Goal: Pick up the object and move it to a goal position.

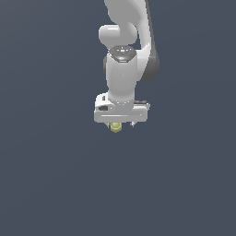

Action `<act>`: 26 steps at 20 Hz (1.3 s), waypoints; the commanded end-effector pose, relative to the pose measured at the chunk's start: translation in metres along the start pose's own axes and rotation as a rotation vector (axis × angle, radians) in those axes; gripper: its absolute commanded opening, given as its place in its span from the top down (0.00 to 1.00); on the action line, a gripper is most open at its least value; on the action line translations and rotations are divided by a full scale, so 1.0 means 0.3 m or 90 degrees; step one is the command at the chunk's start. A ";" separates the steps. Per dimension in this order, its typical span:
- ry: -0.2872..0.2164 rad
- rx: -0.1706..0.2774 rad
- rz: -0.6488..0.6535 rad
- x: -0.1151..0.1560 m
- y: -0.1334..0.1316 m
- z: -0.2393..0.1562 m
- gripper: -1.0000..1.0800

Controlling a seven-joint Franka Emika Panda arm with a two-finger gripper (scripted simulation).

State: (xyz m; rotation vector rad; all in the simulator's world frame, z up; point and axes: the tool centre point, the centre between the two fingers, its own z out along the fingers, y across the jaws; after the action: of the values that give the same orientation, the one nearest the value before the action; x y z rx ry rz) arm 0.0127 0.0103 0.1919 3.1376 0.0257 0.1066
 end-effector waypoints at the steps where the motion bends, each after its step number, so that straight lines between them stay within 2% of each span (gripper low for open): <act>1: 0.000 0.000 0.000 0.000 0.000 0.000 0.04; 17: -0.006 0.006 0.027 -0.025 0.033 0.012 0.04; 26: -0.018 0.004 0.010 -0.127 0.046 0.124 0.04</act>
State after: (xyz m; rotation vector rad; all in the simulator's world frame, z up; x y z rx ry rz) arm -0.0158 -0.0032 0.1601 3.1468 -0.0079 0.0691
